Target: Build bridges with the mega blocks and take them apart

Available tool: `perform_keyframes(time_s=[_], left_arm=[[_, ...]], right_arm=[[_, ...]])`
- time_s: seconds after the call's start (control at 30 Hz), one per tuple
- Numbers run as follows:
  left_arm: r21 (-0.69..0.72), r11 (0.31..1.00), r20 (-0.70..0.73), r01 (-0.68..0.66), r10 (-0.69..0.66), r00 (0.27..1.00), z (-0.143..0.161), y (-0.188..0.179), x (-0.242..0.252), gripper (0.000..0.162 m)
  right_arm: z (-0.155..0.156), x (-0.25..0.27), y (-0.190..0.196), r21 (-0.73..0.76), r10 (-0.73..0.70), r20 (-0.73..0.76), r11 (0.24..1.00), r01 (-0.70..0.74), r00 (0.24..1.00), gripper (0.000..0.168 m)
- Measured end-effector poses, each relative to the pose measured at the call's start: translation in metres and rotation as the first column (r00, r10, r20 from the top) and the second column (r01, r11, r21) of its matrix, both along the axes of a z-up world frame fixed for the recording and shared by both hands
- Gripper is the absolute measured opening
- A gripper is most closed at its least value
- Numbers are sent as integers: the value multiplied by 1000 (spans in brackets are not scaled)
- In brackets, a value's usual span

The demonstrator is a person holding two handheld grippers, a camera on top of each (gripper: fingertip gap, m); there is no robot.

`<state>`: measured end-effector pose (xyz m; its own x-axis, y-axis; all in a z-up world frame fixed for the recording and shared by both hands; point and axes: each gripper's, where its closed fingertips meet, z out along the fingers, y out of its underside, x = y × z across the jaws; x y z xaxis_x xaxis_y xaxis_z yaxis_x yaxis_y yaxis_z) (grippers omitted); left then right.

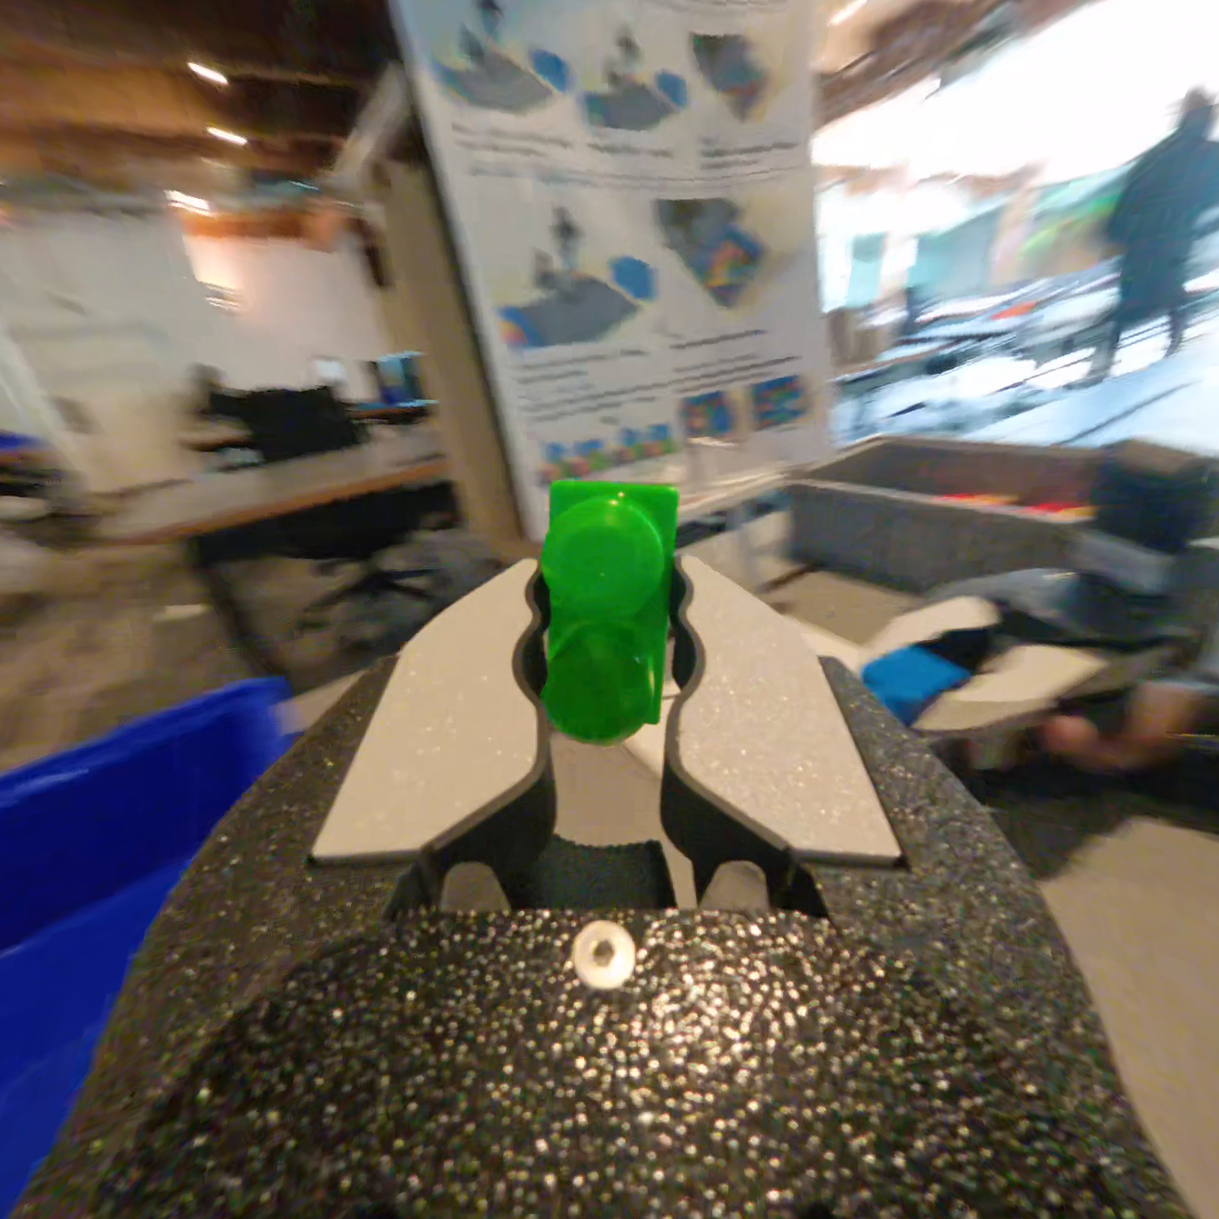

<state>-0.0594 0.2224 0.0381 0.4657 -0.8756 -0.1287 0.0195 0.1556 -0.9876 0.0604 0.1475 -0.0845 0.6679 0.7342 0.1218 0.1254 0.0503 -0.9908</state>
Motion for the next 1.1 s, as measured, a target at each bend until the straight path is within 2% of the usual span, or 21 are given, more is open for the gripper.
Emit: perform_keyframes(time_s=[0.07, 0.13, 0.2, 0.27, 0.37, 0.5, 0.73, 0.87, 0.93, 1.1], left_arm=[[75, 972, -64, -225, 230, 971, 12, 22, -44, 34], [47, 908, -141, -417, 419, 897, 2, 48, -88, 34], [2, 840, -291, -542, 519, 804, -28, 71, -120, 34], [-24, 796, -420, -605, 541, 728, -59, 85, -138, 35], [39, 762, -527, -647, 566, 634, -73, 93, -145, 35], [98, 750, -654, -654, 544, 525, -94, 95, -143, 35], [138, 751, -781, -646, 483, 396, -121, 99, -145, 35], [161, 771, -798, -616, 469, 379, -130, 100, -141, 36], [177, 762, -790, -623, 487, 373, -127, 102, -142, 42], [185, 738, -704, -649, 560, 436, -109, 105, -143, 55]], right_arm=[[0, -1, 0, -2, 1, -1, 1000, -1, 1000, 36], [0, -1, 0, -2, -2, -1, 1000, 2, 1000, 36], [0, -1, 0, -4, -4, -3, 1000, 4, 1000, 36], [0, -1, 1, -5, -5, -2, 1000, 5, 1000, 36], [-1, -2, 1, -5, -5, 6, 1000, 5, 1000, 36], [-2, -2, 1, -6, -7, 11, 1000, 7, 1000, 36], [-3, -3, 1, -3, -8, 26, 1000, 8, 1000, 36], [-3, -4, 1, -1, -8, 32, 1000, 8, 999, 36], [-4, -5, 0, -2, -7, 34, 1000, 7, 999, 36], [-4, -5, 1, -2, -11, 43, 1000, 11, 999, 36]])
